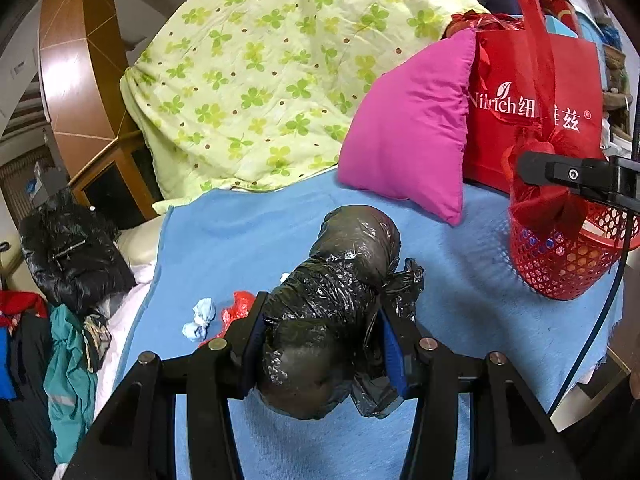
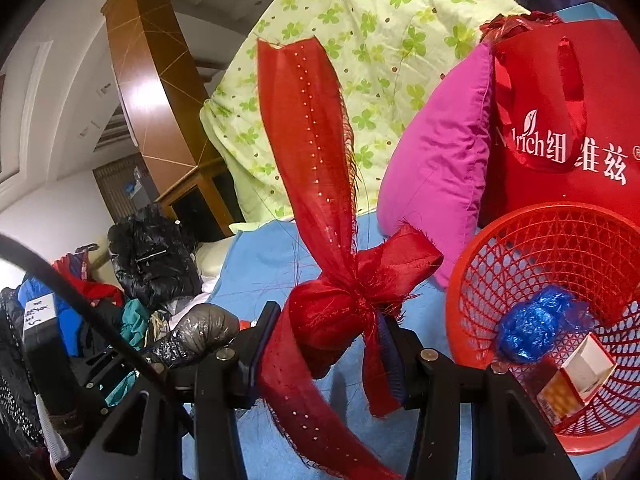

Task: Collect trash
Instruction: 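Carry both items over the red mesh basket and open both tools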

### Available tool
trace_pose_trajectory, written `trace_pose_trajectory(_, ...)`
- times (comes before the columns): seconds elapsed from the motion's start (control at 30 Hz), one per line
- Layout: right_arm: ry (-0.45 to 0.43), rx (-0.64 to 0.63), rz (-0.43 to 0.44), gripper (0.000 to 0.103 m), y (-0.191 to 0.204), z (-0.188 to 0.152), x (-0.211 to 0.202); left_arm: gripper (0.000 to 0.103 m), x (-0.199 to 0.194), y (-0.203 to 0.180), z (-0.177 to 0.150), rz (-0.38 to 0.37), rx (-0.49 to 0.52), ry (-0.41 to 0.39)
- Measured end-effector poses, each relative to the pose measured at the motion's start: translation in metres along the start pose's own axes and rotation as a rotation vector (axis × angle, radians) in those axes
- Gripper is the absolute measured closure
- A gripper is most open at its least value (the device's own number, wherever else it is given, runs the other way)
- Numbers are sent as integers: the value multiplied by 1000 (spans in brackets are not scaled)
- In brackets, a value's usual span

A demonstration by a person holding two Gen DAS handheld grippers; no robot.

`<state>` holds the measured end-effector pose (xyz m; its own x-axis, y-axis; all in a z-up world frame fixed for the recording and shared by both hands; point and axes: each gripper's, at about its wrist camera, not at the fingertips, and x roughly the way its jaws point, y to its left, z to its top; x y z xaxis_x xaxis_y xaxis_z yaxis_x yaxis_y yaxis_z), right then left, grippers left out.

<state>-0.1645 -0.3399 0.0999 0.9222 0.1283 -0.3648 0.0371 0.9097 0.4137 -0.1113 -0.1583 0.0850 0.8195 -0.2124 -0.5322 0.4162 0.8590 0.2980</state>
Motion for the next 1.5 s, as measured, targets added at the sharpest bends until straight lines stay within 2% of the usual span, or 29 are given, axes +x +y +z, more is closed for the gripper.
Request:
trace_pose_trajectory(0.87, -93, 79, -28, 52, -39, 10, -35, 50, -18, -37, 31, -22, 93, -79)
trace_pose_trajectory(1.2, -161, 133, -54, 52, -61, 13, -55, 50, -22, -49, 42, -40, 120, -112)
trace_pose_trajectory(1.5, -240, 266, -112, 52, -103, 12, -81, 50, -17, -57, 65, -185, 66, -119)
